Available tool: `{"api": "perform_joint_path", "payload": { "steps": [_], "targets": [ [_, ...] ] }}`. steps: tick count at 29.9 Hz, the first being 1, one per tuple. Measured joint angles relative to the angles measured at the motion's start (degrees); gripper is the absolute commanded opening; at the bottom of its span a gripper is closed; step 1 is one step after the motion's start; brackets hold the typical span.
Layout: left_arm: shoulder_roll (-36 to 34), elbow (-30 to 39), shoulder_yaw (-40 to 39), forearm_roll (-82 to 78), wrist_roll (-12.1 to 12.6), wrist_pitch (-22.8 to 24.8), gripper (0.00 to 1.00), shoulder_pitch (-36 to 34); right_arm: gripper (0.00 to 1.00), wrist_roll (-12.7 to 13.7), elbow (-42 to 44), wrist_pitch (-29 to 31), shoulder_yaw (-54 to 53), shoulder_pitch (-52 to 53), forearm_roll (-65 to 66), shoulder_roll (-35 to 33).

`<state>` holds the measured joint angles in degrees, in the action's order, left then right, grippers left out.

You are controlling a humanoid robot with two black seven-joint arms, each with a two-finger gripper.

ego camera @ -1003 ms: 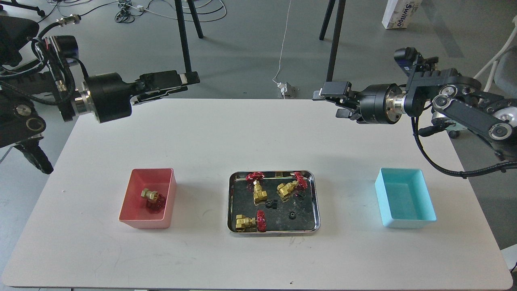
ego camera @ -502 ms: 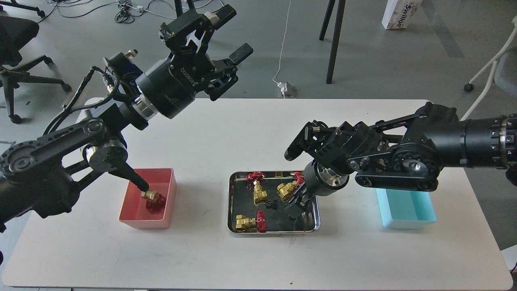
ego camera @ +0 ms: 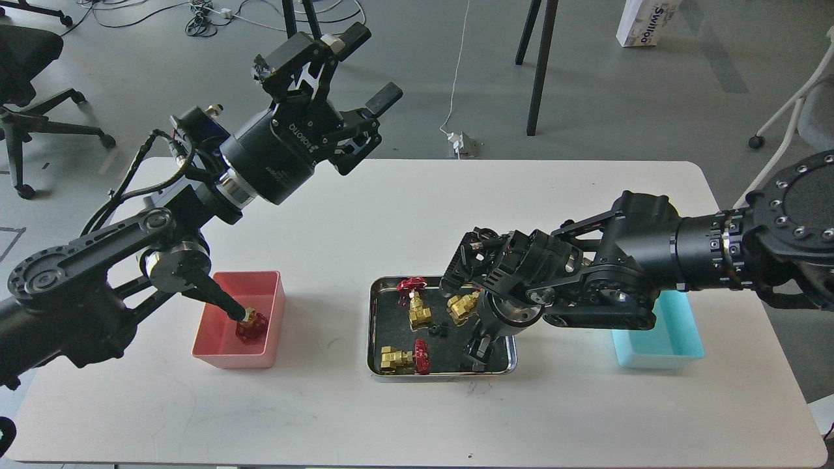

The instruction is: Place valve in pink box and gear in blue box

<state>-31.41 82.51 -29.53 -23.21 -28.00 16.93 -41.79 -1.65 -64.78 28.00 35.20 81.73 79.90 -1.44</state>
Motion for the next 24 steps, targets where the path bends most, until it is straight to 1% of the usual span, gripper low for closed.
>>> {"api": "perform_joint_path", "payload": {
  "steps": [6,10,16,21,24],
  "targets": [
    [0.5,0.0,0.1,0.0,0.0,-0.1,0.8,0.5,0.54,0.0,0.6,0.0,0.0,-0.8,0.0,0.5],
    [0.6,0.0,0.1,0.0,0.0,-0.1,0.8,1.3,0.54,0.0,1.4,0.0,0.0,-1.2,0.0,0.9],
    [0.7,-0.1,0.0,0.0,0.0,-0.1,0.8,1.9,0.53,0.0,4.8,0.0,-0.1,-3.5,0.0,1.4],
    [0.7,-0.1,0.0,0.0,0.0,0.0,0.81,2.1,0.49,0.0,6.7,0.0,-0.2,-4.8,0.0,1.4],
    [0.7,-0.2,0.0,0.0,0.0,-0.1,0.81,2.5,0.48,0.0,7.0,0.0,-0.3,-5.1,-0.1,1.4]
  ]
}}
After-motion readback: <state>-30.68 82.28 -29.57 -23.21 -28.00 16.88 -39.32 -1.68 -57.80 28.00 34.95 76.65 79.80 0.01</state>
